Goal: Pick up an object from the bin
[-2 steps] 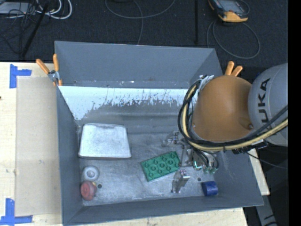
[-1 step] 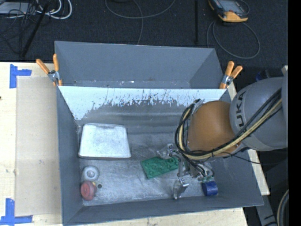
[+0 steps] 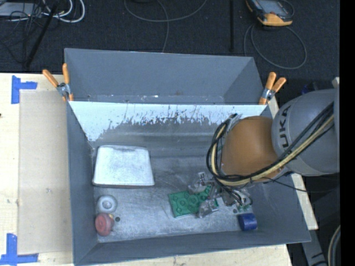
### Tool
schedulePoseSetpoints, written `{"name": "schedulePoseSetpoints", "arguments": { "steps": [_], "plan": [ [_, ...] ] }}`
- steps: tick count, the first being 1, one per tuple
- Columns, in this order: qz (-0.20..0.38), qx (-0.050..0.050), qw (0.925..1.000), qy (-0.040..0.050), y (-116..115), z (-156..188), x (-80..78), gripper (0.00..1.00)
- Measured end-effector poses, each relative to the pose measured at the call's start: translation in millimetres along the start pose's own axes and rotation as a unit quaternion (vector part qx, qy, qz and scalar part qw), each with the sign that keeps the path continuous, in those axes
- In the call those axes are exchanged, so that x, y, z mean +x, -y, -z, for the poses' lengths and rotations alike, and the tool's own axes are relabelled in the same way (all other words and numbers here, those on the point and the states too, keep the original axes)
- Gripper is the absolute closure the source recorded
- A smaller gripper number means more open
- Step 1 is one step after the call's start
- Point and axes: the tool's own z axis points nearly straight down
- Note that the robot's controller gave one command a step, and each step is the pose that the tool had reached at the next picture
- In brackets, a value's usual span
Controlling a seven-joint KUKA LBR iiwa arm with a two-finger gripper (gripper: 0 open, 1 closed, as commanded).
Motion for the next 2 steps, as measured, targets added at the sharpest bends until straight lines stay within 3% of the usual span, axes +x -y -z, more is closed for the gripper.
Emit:
{"name": "schedulePoseSetpoints", "arguments": {
  "steps": [1,2],
  "plan": [
    [0.022,0.000,0.9997,-0.0101,0.4,118.7,12.0,1.00],
    [0.020,-0.001,0.9997,-0.0096,-20.1,188.3,1.3,1.00]
  ]
}}
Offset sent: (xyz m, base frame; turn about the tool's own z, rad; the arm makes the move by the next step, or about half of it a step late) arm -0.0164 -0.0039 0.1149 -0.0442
